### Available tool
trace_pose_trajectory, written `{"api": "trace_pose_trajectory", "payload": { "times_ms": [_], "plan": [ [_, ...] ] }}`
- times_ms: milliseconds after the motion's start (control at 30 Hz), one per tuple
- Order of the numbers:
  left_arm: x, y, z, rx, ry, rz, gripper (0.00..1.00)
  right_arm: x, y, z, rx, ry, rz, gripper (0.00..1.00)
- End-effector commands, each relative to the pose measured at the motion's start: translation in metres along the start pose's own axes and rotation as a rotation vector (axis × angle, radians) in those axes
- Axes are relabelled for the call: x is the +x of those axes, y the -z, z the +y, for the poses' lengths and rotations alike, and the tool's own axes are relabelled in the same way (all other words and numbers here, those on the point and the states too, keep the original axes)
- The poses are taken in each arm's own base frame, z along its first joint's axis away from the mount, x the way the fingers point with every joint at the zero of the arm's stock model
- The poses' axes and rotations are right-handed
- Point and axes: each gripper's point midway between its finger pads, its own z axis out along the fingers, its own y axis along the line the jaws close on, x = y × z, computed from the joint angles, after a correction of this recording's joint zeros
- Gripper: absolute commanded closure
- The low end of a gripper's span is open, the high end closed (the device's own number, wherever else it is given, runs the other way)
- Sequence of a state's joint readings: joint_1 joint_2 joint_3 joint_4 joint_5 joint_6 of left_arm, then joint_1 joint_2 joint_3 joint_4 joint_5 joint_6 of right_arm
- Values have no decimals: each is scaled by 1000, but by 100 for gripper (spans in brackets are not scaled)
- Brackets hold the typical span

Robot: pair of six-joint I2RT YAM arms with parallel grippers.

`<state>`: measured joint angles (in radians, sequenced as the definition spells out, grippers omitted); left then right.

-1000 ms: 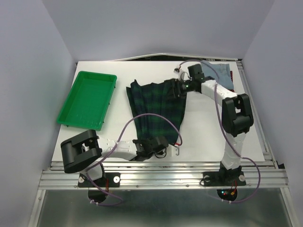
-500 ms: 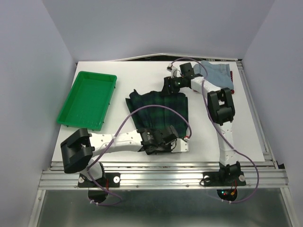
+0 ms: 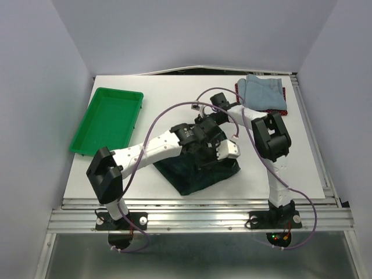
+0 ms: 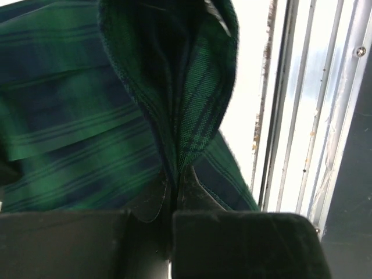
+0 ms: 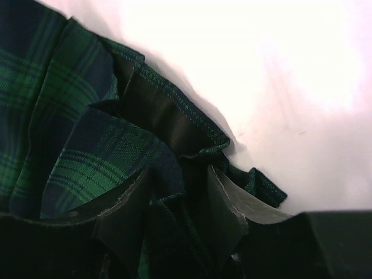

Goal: Fold and stack the skirts
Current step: Fold the skirt

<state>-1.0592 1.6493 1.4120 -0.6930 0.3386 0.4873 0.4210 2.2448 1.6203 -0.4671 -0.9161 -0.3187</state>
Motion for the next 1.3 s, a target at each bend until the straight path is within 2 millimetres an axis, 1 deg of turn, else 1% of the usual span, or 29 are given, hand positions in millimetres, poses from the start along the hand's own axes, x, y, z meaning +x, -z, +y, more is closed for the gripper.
{"api": "trace_pose_trajectory", "payload": {
  "times_ms": [0,33,67,100,167,200,267,400,500,533,733,933,1000,1033,1067,1100,1133,1200,1233,1267],
  "plan": [
    [-7,27,28,63,59,-55,100,39,6,31,-74,-16,99,52],
    [-7,28,34,79,55,-54,100,42,7,34,-82,-17,103,52],
    [-1,32,47,67,79,-54,100,45,9,38,-92,-11,108,52],
    [1,32,54,68,80,-54,100,47,9,39,-97,-15,112,53],
    [5,30,65,77,85,-56,100,50,11,43,-109,-14,118,53],
    [13,28,77,75,111,-50,100,51,10,48,-117,-13,125,54],
    [19,25,86,80,126,-46,100,51,10,49,-120,-9,125,54],
    [35,9,105,71,146,-40,100,52,10,50,-131,-15,127,55],
    [42,3,116,56,148,-45,100,53,8,49,-131,-22,131,55],
    [47,-1,123,46,160,-51,100,53,8,48,-131,-22,132,55],
    [62,-12,150,-1,183,-59,100,55,8,48,-134,-22,136,55],
    [75,-32,164,-15,183,-49,100,55,5,44,-131,-29,139,55],
    [83,-38,165,-26,195,-41,100,55,5,42,-123,-29,143,55],
    [87,-42,171,-42,197,-38,100,53,5,41,-117,-26,142,55],
    [93,-46,169,-40,204,-30,100,55,5,38,-104,-30,151,55],
    [96,-50,171,-47,209,-30,100,55,5,37,-95,-29,154,55],
    [104,-52,172,-53,227,-19,100,56,5,32,-67,-32,167,55],
    [111,-57,172,-54,245,-12,100,57,5,24,-25,-60,181,53],
    [112,-58,175,-65,247,-18,100,56,4,18,6,-74,187,51],
    [117,-60,174,-64,262,-13,100,54,7,8,73,-81,200,50]
  ]
}}
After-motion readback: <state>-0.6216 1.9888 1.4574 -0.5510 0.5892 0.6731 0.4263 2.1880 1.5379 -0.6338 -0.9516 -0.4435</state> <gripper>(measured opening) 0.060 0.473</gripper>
